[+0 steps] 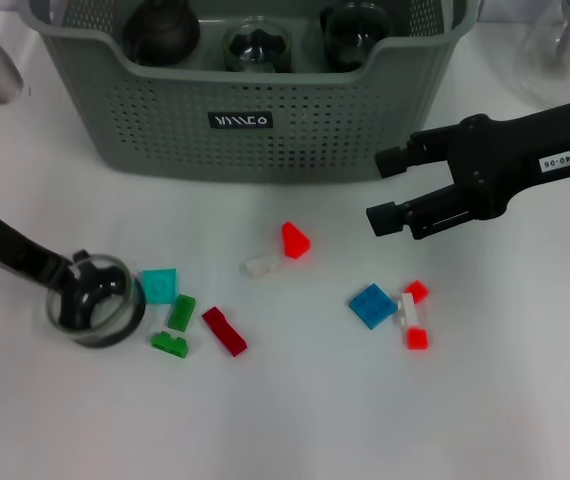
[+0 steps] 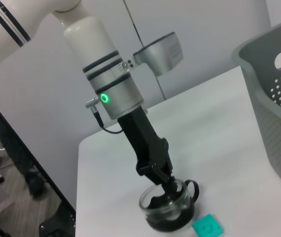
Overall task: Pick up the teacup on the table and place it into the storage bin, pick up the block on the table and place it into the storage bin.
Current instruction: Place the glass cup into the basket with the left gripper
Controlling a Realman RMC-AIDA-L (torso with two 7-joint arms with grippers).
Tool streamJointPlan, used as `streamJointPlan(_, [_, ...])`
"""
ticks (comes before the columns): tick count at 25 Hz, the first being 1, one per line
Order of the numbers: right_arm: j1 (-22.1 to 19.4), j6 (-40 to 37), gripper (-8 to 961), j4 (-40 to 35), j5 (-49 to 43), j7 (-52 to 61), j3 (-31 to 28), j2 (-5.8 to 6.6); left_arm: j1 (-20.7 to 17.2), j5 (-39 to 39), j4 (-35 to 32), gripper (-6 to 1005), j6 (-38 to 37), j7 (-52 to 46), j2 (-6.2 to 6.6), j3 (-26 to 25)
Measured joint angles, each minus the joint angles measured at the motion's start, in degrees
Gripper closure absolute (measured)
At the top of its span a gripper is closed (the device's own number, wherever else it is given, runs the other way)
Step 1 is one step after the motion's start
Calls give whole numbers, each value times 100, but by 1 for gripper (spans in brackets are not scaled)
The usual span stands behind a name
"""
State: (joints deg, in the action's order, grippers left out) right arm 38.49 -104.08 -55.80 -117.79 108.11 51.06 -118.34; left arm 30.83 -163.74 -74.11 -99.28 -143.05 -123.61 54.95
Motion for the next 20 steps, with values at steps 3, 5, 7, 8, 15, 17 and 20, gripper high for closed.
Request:
streamJointPlan(3, [0, 2, 8, -8, 3, 0, 0, 10, -63, 1, -370, 951, -61, -6, 7, -134])
streamJointPlan(5, [0, 1, 8, -15, 3, -13, -13, 22, -79, 34, -607, 950, -171, 7, 28, -328])
streamJointPlan(7, [0, -4, 8, -16, 4, -25, -34, 27, -39, 169, -734, 950, -364, 83, 67, -686])
streamJointPlan(8, [0, -26, 8, -17, 3, -49, -85, 37, 6, 353, -756, 950, -513, 166, 87, -968])
streamJointPlan(15, [-43, -55, 8, 5, 6, -36, -290, 145, 319, 3007, 35, 950, -1660, 681, 475, -2452])
streamJointPlan(17, [-59, -96, 8, 6, 14, -24, -362, 174, 428, 3971, 480, 951, -1676, 691, 664, -2514])
streamJointPlan(20, [-71, -199, 8, 8, 18, -16, -493, 192, 679, 4779, 743, 951, -1444, 774, 795, -2532])
